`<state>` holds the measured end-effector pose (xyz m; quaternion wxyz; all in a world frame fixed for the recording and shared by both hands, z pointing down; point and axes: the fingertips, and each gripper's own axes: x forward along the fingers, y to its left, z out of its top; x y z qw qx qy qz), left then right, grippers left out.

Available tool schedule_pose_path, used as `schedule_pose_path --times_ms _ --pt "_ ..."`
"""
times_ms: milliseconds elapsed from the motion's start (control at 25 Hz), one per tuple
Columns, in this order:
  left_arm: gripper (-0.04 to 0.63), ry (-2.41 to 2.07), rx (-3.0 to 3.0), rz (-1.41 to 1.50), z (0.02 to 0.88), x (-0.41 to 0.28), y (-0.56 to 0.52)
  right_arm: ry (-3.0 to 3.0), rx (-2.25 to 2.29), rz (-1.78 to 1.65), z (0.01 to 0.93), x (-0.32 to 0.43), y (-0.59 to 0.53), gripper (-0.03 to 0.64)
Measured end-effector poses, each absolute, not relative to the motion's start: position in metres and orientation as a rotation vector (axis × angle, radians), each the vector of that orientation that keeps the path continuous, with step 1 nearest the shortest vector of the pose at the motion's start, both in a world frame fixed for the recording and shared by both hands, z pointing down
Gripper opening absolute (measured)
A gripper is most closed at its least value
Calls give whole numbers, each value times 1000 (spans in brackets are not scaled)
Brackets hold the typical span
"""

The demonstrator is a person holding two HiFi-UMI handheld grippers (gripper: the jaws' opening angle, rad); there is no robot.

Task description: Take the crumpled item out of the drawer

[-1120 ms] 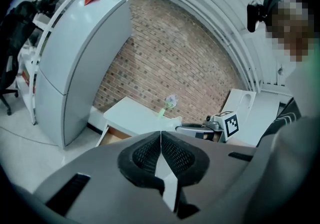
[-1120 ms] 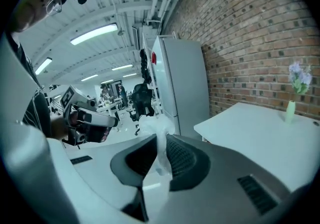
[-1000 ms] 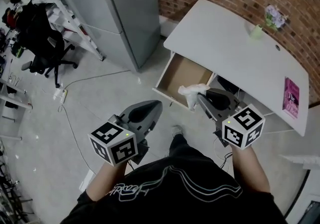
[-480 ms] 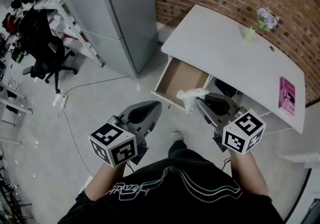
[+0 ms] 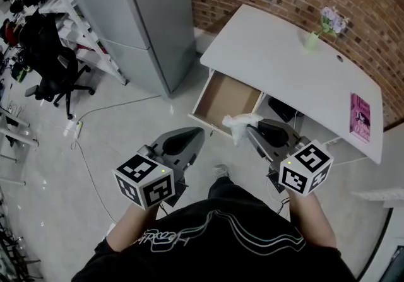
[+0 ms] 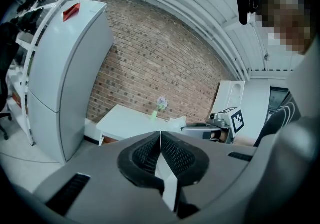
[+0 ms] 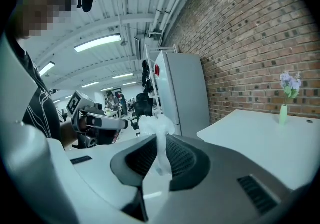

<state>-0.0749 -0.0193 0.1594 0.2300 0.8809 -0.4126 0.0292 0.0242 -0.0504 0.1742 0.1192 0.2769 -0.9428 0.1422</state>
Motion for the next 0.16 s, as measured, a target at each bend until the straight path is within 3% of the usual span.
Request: schedule_pose_path --times_ms 160 --pt "23 -1137 2420 85 165 -79 -21 -2755 819 425 180 21 -51 77"
